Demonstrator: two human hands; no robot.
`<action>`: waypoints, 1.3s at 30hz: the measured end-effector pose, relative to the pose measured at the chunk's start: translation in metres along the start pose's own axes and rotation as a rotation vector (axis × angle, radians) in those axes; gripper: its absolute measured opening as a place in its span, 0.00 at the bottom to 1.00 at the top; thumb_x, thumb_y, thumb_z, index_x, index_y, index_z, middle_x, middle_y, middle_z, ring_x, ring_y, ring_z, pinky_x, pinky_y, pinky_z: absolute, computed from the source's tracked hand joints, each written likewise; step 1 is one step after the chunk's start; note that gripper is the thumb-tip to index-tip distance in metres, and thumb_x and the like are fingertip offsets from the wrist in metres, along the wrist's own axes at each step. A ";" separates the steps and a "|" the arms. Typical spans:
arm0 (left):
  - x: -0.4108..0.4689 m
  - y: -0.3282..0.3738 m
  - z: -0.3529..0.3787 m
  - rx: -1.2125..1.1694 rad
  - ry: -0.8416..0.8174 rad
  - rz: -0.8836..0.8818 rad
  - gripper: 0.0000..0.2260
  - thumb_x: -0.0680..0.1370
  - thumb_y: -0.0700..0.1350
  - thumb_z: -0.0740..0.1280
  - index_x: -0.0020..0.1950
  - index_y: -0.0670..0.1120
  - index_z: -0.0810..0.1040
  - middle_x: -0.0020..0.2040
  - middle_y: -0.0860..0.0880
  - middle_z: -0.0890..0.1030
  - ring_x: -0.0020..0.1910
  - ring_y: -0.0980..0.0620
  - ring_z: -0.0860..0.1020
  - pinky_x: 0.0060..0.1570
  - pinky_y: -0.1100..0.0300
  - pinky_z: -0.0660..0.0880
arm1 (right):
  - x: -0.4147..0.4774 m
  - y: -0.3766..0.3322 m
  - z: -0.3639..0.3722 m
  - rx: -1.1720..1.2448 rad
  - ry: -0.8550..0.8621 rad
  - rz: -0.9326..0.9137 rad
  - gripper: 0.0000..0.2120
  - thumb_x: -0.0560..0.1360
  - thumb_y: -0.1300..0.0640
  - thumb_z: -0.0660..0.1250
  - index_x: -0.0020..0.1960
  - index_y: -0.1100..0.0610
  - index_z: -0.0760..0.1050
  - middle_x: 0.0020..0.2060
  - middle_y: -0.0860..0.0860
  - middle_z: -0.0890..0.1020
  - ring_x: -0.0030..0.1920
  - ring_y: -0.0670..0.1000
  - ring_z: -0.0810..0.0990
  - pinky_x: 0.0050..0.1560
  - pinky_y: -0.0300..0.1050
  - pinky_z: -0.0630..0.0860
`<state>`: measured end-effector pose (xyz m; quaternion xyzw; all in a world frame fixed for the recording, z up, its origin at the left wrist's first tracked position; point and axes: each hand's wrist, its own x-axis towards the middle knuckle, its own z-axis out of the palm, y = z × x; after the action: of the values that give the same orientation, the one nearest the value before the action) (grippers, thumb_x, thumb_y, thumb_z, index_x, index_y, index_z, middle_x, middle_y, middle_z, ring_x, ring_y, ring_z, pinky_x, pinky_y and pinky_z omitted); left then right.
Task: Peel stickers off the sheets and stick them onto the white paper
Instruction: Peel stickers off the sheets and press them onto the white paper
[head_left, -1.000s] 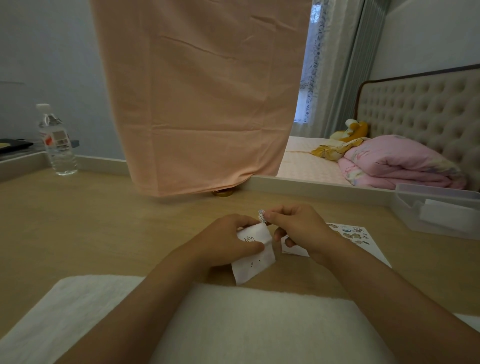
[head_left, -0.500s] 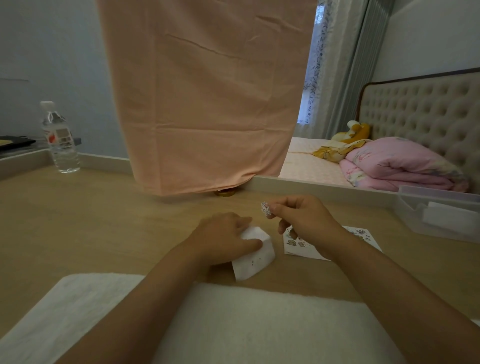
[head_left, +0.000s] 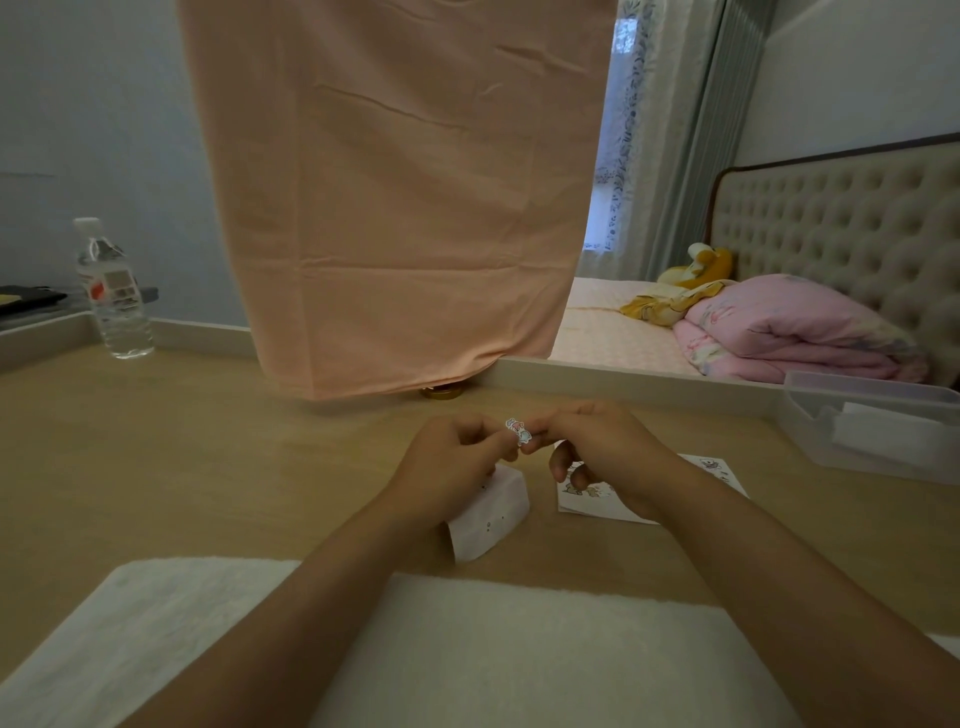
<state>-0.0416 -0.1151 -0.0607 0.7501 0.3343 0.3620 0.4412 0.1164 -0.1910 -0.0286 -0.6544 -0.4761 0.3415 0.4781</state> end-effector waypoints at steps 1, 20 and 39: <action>0.000 0.000 0.001 -0.007 0.006 0.001 0.08 0.78 0.46 0.70 0.40 0.49 0.84 0.41 0.48 0.85 0.35 0.56 0.78 0.34 0.68 0.73 | 0.000 0.000 0.000 -0.003 0.006 0.000 0.12 0.77 0.61 0.64 0.46 0.55 0.86 0.43 0.53 0.87 0.29 0.49 0.74 0.30 0.42 0.67; 0.016 0.033 0.032 0.112 -0.112 0.076 0.08 0.79 0.50 0.68 0.43 0.51 0.83 0.43 0.54 0.85 0.42 0.54 0.80 0.49 0.51 0.76 | -0.010 -0.004 -0.057 -0.302 0.088 -0.249 0.05 0.78 0.54 0.71 0.46 0.55 0.84 0.27 0.39 0.80 0.27 0.39 0.75 0.27 0.30 0.69; 0.042 0.061 0.126 -0.050 -0.248 -0.296 0.08 0.78 0.48 0.69 0.49 0.47 0.86 0.44 0.53 0.87 0.42 0.54 0.82 0.41 0.58 0.70 | -0.013 0.054 -0.126 -0.678 0.314 -0.240 0.05 0.77 0.49 0.70 0.42 0.43 0.82 0.40 0.39 0.83 0.36 0.41 0.78 0.40 0.45 0.78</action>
<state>0.0966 -0.1567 -0.0386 0.7203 0.3751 0.2061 0.5460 0.2422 -0.2457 -0.0411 -0.7591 -0.5560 0.0021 0.3385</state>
